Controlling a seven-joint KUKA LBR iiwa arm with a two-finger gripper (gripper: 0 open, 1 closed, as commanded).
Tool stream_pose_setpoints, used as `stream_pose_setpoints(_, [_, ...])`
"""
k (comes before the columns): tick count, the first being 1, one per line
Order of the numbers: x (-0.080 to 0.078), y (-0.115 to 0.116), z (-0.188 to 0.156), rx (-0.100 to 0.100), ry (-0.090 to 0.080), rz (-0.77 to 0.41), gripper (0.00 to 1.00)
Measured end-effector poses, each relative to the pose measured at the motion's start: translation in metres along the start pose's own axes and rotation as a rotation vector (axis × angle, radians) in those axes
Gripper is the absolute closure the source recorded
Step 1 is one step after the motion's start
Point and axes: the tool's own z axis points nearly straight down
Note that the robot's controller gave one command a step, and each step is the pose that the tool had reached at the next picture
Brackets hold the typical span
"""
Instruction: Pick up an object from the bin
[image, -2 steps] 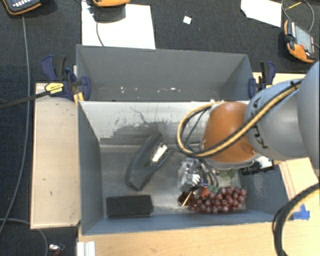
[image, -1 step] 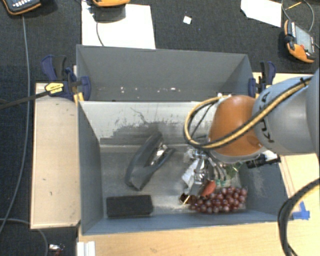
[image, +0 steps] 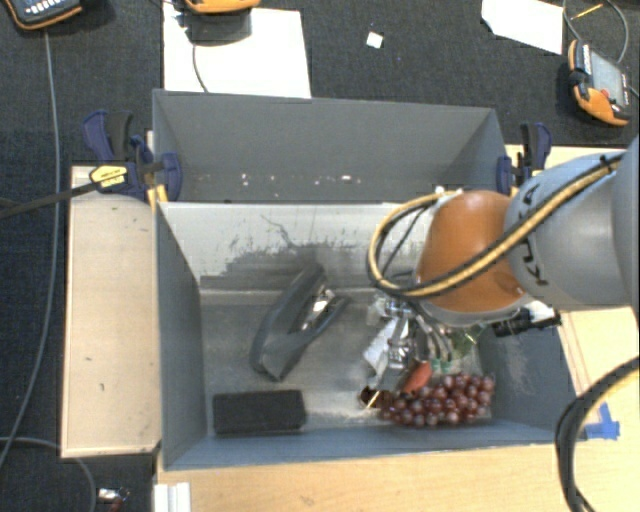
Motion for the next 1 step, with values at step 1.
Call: stream_pose_setpoints(1, [-0.0107,-0.0281,-0.0203,0.0,-0.001,-0.396,0.0])
